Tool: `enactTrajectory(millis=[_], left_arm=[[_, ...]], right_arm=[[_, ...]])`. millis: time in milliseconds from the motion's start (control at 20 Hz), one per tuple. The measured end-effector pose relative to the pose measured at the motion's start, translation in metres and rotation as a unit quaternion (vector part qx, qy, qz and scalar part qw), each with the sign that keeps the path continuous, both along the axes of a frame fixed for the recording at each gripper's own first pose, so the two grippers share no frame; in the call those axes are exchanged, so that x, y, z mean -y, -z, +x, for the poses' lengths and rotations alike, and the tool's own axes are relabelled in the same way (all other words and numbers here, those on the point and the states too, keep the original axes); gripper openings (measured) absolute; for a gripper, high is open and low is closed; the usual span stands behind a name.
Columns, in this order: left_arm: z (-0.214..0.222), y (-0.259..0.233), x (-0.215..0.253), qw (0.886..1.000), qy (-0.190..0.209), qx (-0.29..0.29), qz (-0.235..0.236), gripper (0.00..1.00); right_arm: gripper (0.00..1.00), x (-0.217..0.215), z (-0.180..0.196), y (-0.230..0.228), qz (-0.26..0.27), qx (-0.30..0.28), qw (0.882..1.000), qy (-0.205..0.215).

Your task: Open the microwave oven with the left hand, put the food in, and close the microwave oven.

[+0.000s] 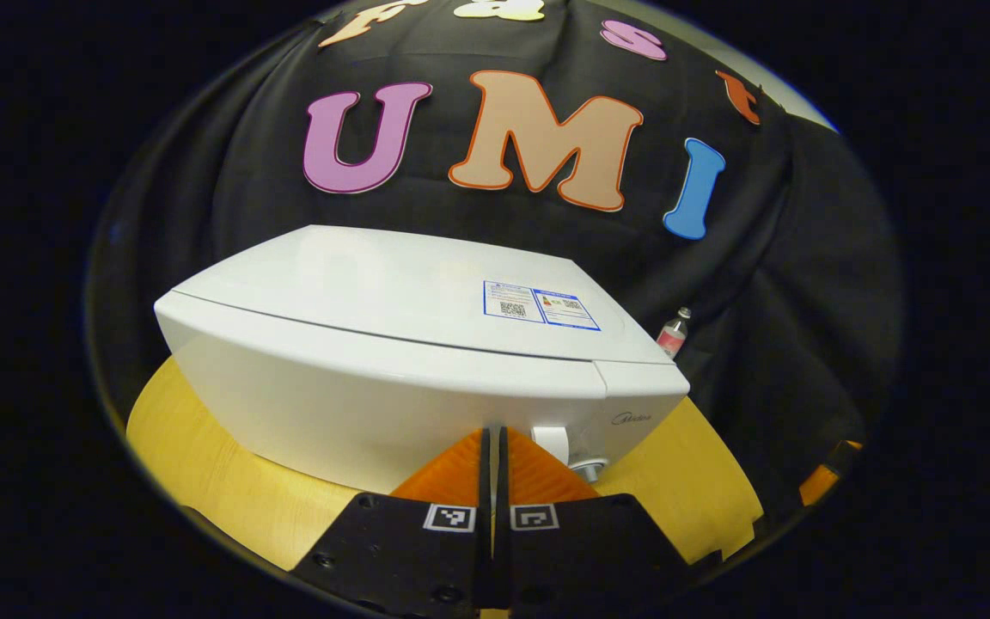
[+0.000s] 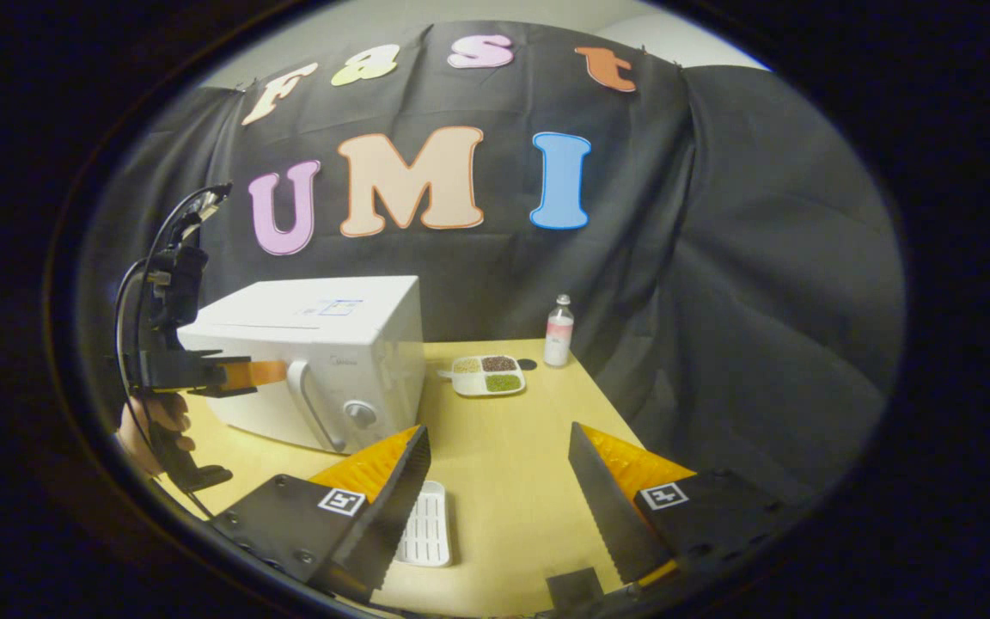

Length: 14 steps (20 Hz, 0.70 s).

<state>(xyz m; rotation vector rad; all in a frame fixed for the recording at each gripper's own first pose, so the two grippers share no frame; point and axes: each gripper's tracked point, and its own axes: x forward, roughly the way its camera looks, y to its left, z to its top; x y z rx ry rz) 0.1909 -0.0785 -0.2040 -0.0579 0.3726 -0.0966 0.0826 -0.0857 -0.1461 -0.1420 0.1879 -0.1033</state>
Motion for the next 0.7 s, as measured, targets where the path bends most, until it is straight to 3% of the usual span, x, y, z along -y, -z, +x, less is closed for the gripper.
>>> enactTrajectory(millis=[150, 300, 400, 500, 550, 600, 650, 700], left_arm=[[-0.028, -0.001, -0.002, 1.000, 0.002, -0.011, 0.004, 0.01], [-0.053, -0.011, -0.013, 0.999, -0.004, 0.000, 0.036, 0.01], [-0.067, -0.020, -0.016, 0.999, -0.006, 0.008, 0.047, 0.09], [-0.078, -0.029, -0.018, 0.998, -0.008, 0.015, 0.057, 0.23], [-0.083, -0.035, -0.019, 0.998, -0.011, 0.019, 0.061, 0.38], [-0.087, -0.040, -0.020, 0.998, -0.014, 0.024, 0.062, 0.57], [-0.090, -0.049, -0.022, 0.997, -0.021, 0.035, 0.059, 0.76], [-0.095, -0.059, -0.023, 0.997, -0.027, 0.045, 0.054, 0.96]], right_arm=[[1.00, 0.001, -0.004, -0.002, 0.008, 0.000, 1.000, 0.002], [1.00, 0.001, -0.008, -0.007, 0.024, -0.002, 1.000, 0.003], [1.00, -0.001, -0.009, -0.010, 0.035, 0.002, 0.999, 0.002], [1.00, -0.001, -0.007, -0.011, 0.033, -0.002, 0.999, 0.001], [1.00, -0.002, -0.008, -0.014, 0.032, -0.004, 0.999, 0.000], [0.94, -0.004, -0.008, -0.020, 0.032, 0.000, 0.999, -0.003], [1.00, -0.005, -0.008, -0.028, 0.032, 0.007, 0.999, -0.007], [0.94, -0.007, -0.008, -0.035, 0.032, 0.015, 0.999, -0.011]])
